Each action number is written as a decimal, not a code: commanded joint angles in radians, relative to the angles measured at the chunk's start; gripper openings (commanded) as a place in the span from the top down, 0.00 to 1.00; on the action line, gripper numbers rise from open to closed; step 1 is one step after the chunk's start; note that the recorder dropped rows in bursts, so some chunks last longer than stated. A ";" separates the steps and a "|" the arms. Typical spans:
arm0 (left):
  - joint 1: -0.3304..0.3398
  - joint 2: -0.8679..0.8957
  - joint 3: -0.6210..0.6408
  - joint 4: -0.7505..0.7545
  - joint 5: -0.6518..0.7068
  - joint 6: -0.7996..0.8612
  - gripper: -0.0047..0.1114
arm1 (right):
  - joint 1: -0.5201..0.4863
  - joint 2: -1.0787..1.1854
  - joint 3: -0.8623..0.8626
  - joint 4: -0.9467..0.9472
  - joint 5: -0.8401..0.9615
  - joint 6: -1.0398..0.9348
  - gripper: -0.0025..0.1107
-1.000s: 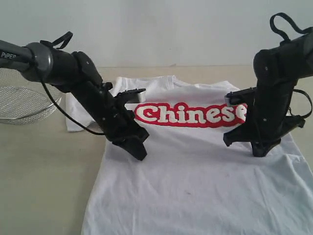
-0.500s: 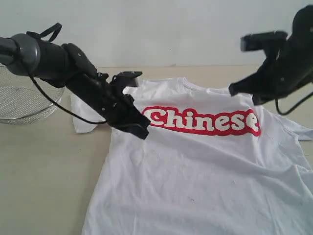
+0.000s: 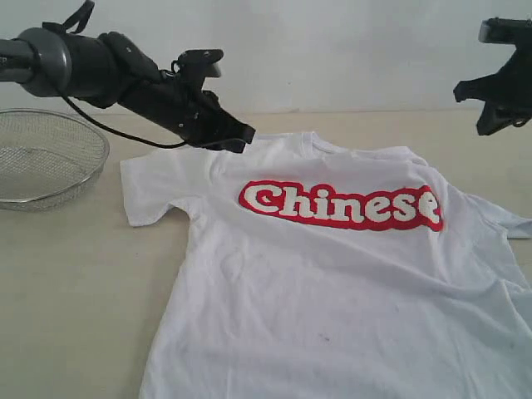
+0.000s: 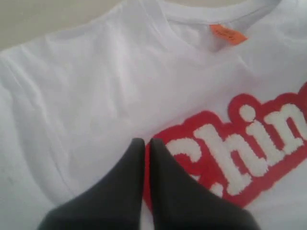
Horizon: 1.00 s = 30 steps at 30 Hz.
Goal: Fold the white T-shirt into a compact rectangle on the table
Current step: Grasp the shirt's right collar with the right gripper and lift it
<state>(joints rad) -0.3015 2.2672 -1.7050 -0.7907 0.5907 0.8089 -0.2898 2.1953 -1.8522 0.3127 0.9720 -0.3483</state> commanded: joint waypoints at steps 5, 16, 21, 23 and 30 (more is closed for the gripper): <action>0.018 0.095 -0.055 -0.001 0.094 -0.036 0.92 | -0.039 0.203 -0.218 0.338 0.191 -0.205 0.98; 0.018 0.133 -0.053 0.002 0.121 -0.055 0.92 | -0.039 0.236 -0.232 0.341 0.224 -0.176 0.36; 0.018 0.133 -0.053 0.002 0.119 -0.055 0.92 | -0.039 0.263 -0.232 0.338 0.229 -0.174 0.54; 0.018 0.133 -0.053 0.002 0.119 -0.055 0.92 | -0.039 0.278 -0.230 0.338 0.229 -0.176 0.55; 0.018 0.133 -0.053 0.002 0.121 -0.055 0.92 | -0.033 0.324 -0.230 0.340 0.249 -0.163 0.43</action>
<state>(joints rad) -0.2865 2.4022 -1.7539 -0.7845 0.7014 0.7614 -0.3208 2.5060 -2.0800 0.6572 1.2035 -0.5166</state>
